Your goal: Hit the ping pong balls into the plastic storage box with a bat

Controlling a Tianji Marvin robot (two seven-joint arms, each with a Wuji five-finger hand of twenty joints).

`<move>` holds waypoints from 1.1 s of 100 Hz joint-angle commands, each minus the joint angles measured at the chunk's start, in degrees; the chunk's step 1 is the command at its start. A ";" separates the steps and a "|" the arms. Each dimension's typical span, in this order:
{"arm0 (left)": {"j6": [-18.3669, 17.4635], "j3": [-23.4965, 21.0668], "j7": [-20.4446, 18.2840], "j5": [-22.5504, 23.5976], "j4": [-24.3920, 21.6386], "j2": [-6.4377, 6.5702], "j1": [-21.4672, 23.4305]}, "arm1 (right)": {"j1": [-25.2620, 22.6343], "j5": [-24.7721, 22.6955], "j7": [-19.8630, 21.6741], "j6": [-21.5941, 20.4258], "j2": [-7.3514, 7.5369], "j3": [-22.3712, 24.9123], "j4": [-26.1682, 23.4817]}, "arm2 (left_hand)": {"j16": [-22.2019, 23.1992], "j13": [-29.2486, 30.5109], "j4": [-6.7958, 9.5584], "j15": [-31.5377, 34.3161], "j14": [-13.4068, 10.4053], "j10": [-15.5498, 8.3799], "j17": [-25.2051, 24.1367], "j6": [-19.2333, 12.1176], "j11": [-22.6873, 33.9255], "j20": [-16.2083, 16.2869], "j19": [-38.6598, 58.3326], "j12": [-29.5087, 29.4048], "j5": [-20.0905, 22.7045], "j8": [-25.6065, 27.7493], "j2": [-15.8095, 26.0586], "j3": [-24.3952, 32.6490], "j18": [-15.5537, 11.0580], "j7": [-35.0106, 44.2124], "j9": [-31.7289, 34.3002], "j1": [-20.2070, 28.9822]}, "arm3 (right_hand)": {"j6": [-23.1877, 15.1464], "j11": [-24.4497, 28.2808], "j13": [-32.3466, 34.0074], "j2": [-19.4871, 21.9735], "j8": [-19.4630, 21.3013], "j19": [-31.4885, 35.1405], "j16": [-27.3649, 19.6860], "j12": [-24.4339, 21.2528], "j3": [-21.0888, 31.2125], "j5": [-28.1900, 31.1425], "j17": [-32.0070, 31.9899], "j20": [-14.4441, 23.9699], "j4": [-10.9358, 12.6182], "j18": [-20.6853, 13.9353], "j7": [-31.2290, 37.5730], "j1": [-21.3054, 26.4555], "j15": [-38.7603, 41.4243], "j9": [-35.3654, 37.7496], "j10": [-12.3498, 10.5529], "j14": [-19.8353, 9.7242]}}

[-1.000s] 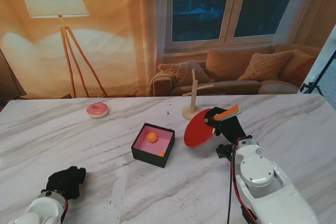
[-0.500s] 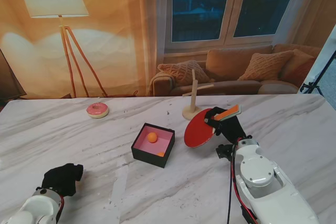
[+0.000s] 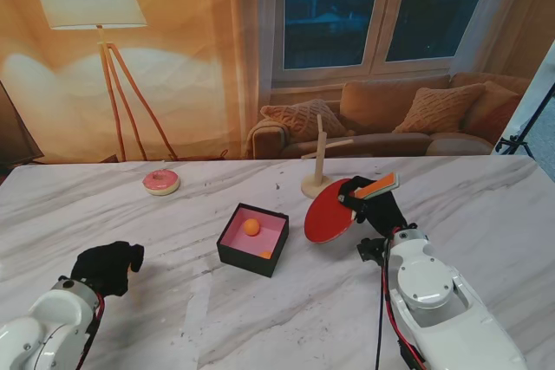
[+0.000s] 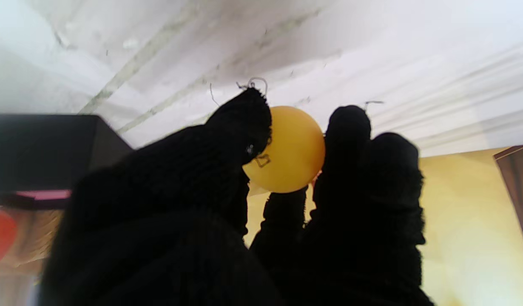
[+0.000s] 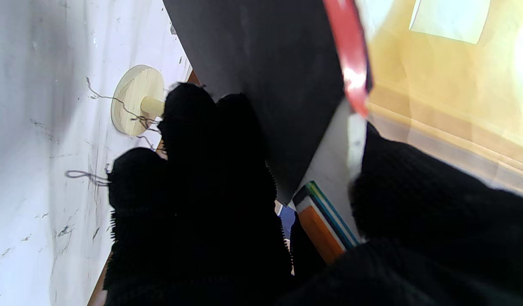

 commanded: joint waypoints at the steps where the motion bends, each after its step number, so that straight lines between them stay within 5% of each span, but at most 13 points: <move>1: -0.12 -0.02 -1.13 -0.81 -1.45 0.35 -2.10 | -0.14 0.17 0.69 0.19 -0.11 0.14 -0.28 | 1.00 2.03 0.72 1.41 1.93 -0.85 0.14 -0.43 5.24 -0.18 2.43 3.74 1.67 0.70 1.61 2.54 -4.41 1.29 5.91 6.34 | -3.58 0.09 -2.33 5.97 2.22 0.55 0.17 -0.19 6.09 10.83 -0.24 0.49 1.62 -2.76 6.43 6.44 -0.85 1.41 -11.67 -5.15; 49: -1.38 10.29 -6.66 -8.33 3.40 1.17 -19.60 | -0.21 0.85 0.51 -0.17 -0.22 0.08 -0.34 | 1.47 2.10 0.72 1.39 2.03 -0.73 0.11 -0.35 4.82 0.09 2.63 4.09 1.68 0.92 1.75 2.34 -4.60 1.10 6.08 6.34 | -3.65 0.04 -2.30 6.01 2.19 0.57 0.18 -0.18 6.07 10.85 -0.20 0.51 1.63 -2.69 6.37 6.41 -0.87 1.48 -11.77 -5.18; 110: 2.12 26.61 -5.13 -21.02 12.39 0.24 -37.26 | -0.70 2.86 1.47 -0.89 -0.18 -0.24 -0.57 | 1.62 2.13 0.71 1.44 2.16 -0.54 0.21 -0.34 4.43 0.25 2.78 4.31 1.67 1.00 1.83 2.35 -4.53 1.02 6.16 6.27 | -3.55 -0.01 -2.35 6.06 2.23 0.64 0.20 -0.15 6.11 10.85 -0.30 0.56 1.63 -2.59 6.34 6.43 -0.88 1.46 -11.60 -5.09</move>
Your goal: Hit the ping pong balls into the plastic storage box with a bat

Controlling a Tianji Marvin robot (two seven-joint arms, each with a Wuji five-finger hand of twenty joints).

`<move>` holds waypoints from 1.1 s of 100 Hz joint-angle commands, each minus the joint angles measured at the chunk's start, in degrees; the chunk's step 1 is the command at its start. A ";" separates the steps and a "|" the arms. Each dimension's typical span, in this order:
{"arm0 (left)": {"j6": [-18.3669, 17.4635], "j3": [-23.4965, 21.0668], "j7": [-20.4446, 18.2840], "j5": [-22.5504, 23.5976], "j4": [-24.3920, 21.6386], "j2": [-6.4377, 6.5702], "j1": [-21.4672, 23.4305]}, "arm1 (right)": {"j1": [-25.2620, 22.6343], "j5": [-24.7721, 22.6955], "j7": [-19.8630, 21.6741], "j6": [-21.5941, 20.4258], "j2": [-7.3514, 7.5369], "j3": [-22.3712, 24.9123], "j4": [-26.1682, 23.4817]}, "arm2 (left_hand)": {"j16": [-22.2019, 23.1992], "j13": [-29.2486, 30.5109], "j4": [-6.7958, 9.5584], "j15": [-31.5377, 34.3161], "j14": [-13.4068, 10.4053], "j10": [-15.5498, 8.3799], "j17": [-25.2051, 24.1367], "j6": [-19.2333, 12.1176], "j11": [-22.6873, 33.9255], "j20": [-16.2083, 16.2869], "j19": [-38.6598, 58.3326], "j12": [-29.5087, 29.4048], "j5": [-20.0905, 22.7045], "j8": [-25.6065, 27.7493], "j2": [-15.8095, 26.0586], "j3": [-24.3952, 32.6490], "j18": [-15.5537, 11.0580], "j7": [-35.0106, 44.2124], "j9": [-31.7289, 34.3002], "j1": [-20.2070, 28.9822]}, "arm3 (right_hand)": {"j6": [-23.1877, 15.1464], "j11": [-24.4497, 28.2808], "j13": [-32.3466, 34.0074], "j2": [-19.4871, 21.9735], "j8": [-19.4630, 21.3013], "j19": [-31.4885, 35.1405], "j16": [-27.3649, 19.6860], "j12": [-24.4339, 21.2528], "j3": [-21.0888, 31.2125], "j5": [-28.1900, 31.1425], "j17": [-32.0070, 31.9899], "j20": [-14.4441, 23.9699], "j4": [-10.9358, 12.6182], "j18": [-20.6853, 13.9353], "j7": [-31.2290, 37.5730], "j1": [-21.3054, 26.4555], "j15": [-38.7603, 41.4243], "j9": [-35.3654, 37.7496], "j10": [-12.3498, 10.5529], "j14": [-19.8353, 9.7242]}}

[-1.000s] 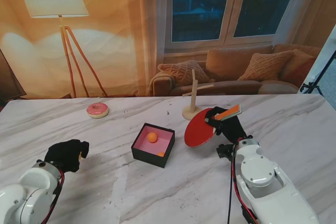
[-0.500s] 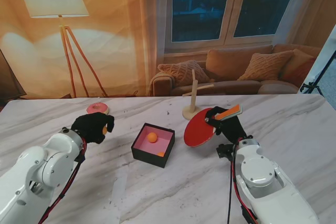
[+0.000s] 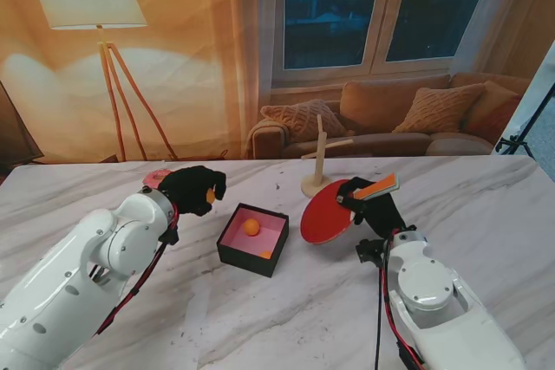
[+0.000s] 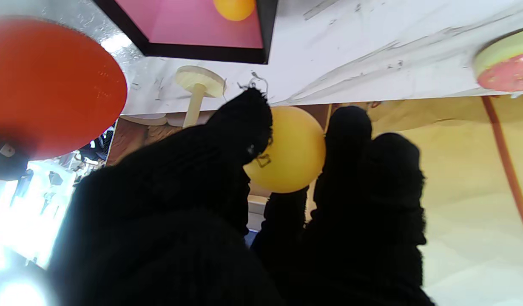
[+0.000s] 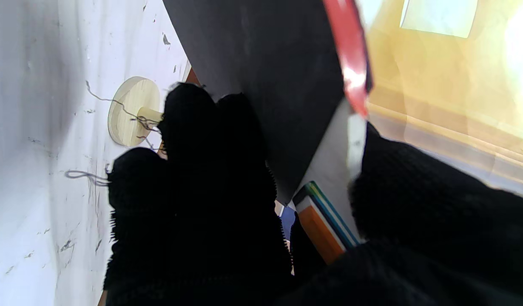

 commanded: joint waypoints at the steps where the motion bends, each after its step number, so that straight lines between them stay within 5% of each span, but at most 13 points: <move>1: 0.09 0.83 -0.72 -1.01 0.30 -0.96 -1.49 | -0.33 0.25 1.12 -0.13 -0.10 -0.05 -0.49 | 0.92 2.15 0.70 1.43 2.12 -0.54 0.21 -0.33 4.47 0.26 2.74 3.88 1.66 0.81 1.83 2.33 -4.52 1.01 6.17 6.24 | -3.54 -0.01 -2.35 6.04 2.23 0.64 0.20 -0.15 6.09 10.85 -0.30 0.56 1.62 -2.59 6.34 6.41 -0.88 1.47 -11.61 -5.08; 57: 0.81 12.75 2.23 -12.06 5.66 -3.34 -13.92 | -0.15 1.29 1.86 -0.04 -0.12 -0.51 0.60 | 1.06 1.87 0.73 1.49 2.09 -0.29 -0.03 0.04 4.03 0.33 2.69 4.04 1.42 0.66 2.28 2.20 -4.75 0.27 5.93 6.19 | -3.61 0.00 -2.32 6.03 2.30 0.63 0.20 -0.12 6.05 10.84 -0.26 0.55 1.63 -2.65 6.35 6.44 -0.89 1.44 -11.75 -5.19; 110: 0.97 15.74 3.38 -16.07 3.61 -4.54 -17.16 | 0.09 0.10 4.00 0.89 0.45 -0.01 2.25 | 1.15 1.53 0.86 1.41 2.00 0.11 -0.27 0.40 3.36 0.38 2.56 4.11 0.95 0.72 2.86 1.70 -4.94 -0.68 5.43 6.25 | -3.68 0.03 -2.48 6.01 2.35 0.51 0.07 -0.13 6.06 10.88 -0.42 0.51 1.62 -2.72 6.40 6.41 -1.02 1.42 -11.94 -5.18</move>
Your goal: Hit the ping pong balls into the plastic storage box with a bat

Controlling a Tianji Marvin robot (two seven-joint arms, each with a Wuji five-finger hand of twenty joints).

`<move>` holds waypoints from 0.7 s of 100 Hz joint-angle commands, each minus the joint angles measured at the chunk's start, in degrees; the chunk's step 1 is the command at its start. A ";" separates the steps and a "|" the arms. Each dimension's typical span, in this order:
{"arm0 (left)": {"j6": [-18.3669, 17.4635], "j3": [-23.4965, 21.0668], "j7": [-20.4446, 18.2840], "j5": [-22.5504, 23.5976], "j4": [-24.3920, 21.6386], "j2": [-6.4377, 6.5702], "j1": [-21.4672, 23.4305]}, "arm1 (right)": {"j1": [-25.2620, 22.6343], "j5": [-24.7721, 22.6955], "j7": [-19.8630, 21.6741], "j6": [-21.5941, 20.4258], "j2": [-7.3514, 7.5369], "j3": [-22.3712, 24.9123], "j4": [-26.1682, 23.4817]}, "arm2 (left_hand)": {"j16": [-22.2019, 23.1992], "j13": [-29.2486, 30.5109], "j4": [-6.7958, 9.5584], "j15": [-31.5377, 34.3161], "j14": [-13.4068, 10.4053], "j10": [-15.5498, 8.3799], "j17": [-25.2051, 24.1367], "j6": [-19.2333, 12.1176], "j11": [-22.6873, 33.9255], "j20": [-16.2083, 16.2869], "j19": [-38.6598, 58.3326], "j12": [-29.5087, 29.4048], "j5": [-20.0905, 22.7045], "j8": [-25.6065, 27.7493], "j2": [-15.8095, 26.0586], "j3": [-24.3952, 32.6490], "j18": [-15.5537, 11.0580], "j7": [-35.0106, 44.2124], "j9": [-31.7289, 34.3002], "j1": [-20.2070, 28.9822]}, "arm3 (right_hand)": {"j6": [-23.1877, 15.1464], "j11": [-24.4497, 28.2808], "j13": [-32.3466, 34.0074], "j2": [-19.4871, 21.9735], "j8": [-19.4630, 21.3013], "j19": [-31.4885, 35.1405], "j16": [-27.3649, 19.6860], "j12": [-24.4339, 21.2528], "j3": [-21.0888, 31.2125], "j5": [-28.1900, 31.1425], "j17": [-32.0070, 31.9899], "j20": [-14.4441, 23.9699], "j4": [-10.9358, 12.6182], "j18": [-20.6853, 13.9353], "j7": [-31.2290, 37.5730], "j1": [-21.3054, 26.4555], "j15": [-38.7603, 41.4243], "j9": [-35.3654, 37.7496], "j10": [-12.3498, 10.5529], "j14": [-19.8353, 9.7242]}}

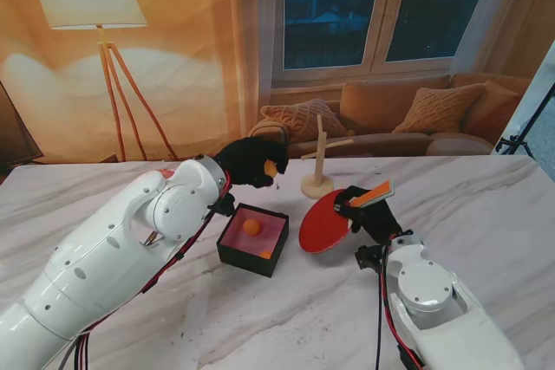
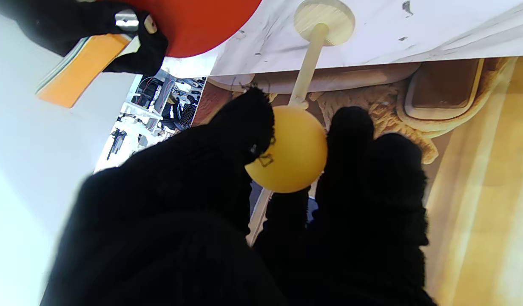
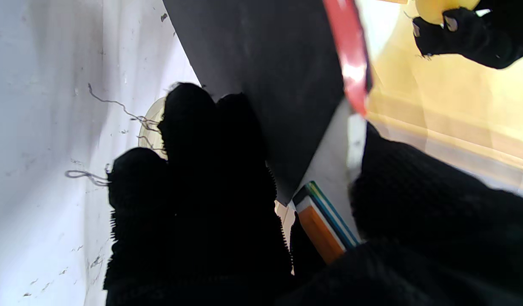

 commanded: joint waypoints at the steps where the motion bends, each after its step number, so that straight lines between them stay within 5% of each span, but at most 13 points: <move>1: -0.13 0.12 -0.68 -0.57 -1.45 -0.64 -0.67 | -0.35 -0.54 1.28 0.24 0.31 0.50 -0.11 | 0.72 1.58 0.87 1.44 1.97 0.12 -0.19 0.36 4.12 0.38 2.55 3.25 0.95 0.70 2.48 2.90 -5.00 -0.08 5.46 5.70 | -3.68 0.03 -2.47 6.02 2.35 0.51 0.07 -0.14 6.05 10.88 -0.41 0.51 1.61 -2.74 6.40 6.40 -1.02 1.42 -11.97 -5.21; 70: 1.49 2.72 -1.62 -3.64 -2.89 -1.18 -2.60 | 0.34 -0.52 2.08 0.99 0.34 0.22 1.70 | 0.60 -0.23 1.09 1.23 2.06 0.57 -1.20 0.97 2.10 0.39 1.93 2.86 0.05 -0.01 3.80 1.59 -5.34 -2.80 4.26 4.34 | -3.67 0.05 -2.59 6.13 2.33 0.53 0.00 -0.15 5.95 10.74 -0.44 0.54 1.62 -2.75 6.39 6.42 -0.98 1.29 -11.89 -5.19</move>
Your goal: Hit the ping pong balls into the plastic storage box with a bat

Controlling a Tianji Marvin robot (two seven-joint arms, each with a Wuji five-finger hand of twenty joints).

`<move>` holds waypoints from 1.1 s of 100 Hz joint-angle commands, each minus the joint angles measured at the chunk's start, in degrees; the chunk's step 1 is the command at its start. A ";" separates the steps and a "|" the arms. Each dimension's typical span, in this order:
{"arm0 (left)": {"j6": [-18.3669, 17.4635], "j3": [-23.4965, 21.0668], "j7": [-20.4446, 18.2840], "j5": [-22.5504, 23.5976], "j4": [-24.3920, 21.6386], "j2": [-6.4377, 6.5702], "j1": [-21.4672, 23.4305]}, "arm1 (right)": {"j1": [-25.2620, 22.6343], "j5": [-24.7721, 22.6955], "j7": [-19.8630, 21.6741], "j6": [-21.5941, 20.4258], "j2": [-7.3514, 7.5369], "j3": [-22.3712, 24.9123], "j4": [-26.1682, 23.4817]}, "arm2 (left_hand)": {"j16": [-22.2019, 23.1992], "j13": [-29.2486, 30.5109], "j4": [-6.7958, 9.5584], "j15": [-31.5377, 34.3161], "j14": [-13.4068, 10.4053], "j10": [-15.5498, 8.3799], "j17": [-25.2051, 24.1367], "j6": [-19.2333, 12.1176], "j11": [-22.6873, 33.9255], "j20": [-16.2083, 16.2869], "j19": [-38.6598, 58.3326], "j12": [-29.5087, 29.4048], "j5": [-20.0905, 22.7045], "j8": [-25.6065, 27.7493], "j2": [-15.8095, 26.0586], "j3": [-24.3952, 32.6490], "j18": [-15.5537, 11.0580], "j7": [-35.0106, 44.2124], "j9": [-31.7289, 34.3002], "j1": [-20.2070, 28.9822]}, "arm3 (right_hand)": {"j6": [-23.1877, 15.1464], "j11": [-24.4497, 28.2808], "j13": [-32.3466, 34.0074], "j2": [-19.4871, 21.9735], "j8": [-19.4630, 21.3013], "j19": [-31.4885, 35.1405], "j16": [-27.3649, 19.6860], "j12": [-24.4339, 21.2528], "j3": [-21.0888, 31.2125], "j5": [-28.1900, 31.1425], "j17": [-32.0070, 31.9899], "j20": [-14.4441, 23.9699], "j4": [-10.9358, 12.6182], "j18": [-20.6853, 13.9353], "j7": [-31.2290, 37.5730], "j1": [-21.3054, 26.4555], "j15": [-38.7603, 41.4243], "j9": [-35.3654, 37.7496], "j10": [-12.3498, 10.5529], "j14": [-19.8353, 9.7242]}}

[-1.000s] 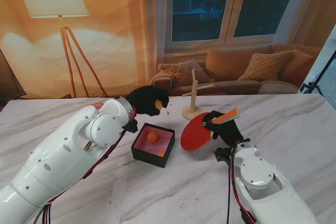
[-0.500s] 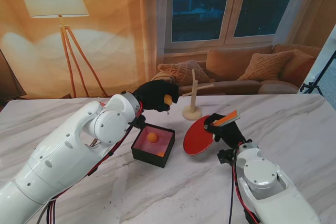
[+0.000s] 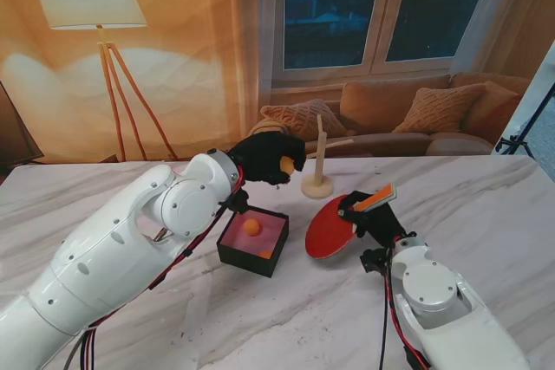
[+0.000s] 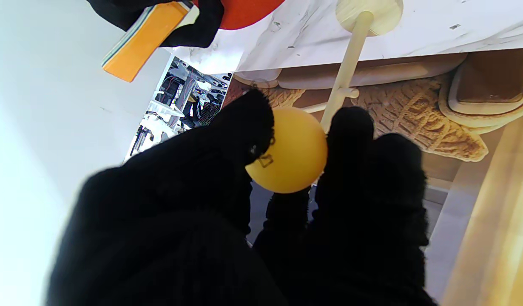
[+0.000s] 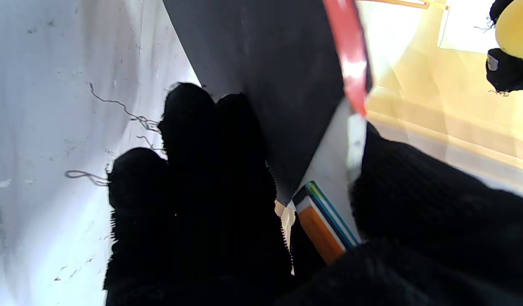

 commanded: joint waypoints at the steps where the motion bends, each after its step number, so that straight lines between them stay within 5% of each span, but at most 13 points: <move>1: 0.22 0.25 -0.82 -0.69 -0.31 -0.60 -0.37 | 0.03 0.38 0.41 0.40 -0.45 -0.30 -0.16 | 0.57 -0.15 1.10 1.21 2.09 0.33 -1.01 0.87 2.75 0.39 1.90 2.76 -0.46 -0.07 3.24 1.68 -5.33 -0.56 4.22 4.34 | -3.67 0.06 -2.58 6.14 2.33 0.54 0.01 -0.14 5.95 10.74 -0.43 0.54 1.62 -2.73 6.39 6.43 -0.97 1.30 -11.88 -5.19; 18: 0.08 0.93 -0.86 -1.85 -0.05 -0.79 -0.93 | 0.18 1.42 -0.75 0.41 -0.86 -1.11 -0.89 | 0.45 -1.36 1.38 0.82 2.04 0.45 -2.13 1.23 2.74 0.52 1.17 1.79 -0.80 -0.65 3.92 1.64 -5.05 -2.43 2.71 2.70 | -3.64 0.11 -2.53 6.19 2.31 0.50 0.01 -0.15 5.90 10.67 -0.43 0.53 1.62 -2.86 6.38 6.43 -0.92 1.24 -11.84 -5.29; 44: -1.07 1.29 -3.56 -1.66 -0.62 0.00 -0.87 | 0.24 2.53 -2.32 -0.37 -1.26 -1.56 -2.94 | -3.93 -6.72 1.59 -0.22 3.46 -1.09 -7.34 0.39 5.72 4.83 0.92 -10.12 -2.22 -1.55 5.01 -0.79 -2.36 -9.33 -2.12 -4.46 | -3.75 0.16 -2.52 6.24 2.29 0.51 0.03 -0.19 5.83 10.58 -0.35 0.53 1.64 -2.93 6.42 6.44 -0.89 1.23 -11.92 -5.36; 50: -1.34 1.33 -4.39 -1.77 -0.65 0.23 -0.82 | 0.25 2.74 -2.61 -0.68 -1.32 -1.64 -3.58 | -5.39 -8.16 3.24 -2.35 4.29 -1.82 -8.57 0.65 6.02 6.09 0.12 -18.56 -2.70 -1.83 7.33 -1.64 -1.50 -14.90 -3.42 -8.20 | -3.75 0.17 -2.50 6.27 2.29 0.50 0.04 -0.19 5.80 10.58 -0.32 0.52 1.64 -2.92 6.43 6.42 -0.88 1.24 -11.95 -5.38; 62: -1.65 1.43 -5.78 -2.43 -0.56 0.58 -0.73 | 0.43 3.15 -2.71 -1.20 -1.33 -1.97 -4.72 | -7.51 -11.27 7.76 -6.30 6.36 -0.64 -11.01 1.24 2.12 7.32 -0.75 -22.52 -3.48 -3.72 12.12 -4.44 0.04 -22.62 -4.59 -14.24 | -3.86 0.15 -2.47 6.31 2.29 0.53 0.06 -0.22 5.71 10.53 -0.22 0.53 1.64 -2.85 6.45 6.39 -0.88 1.24 -12.05 -5.51; 110: 0.18 -3.55 -7.64 2.46 -2.27 2.06 3.73 | 0.48 0.94 -2.36 -0.57 -1.04 -1.54 -3.56 | -8.40 -14.19 8.33 -8.08 7.76 -0.12 -14.39 1.61 -2.33 8.77 -1.85 -26.60 -3.69 -5.09 14.87 -10.27 1.10 -27.97 -6.10 -16.07 | -3.73 0.27 -2.47 6.18 2.14 0.69 0.12 -0.29 5.82 10.64 -0.26 0.56 1.64 -2.79 6.54 6.40 -0.83 1.32 -11.78 -5.23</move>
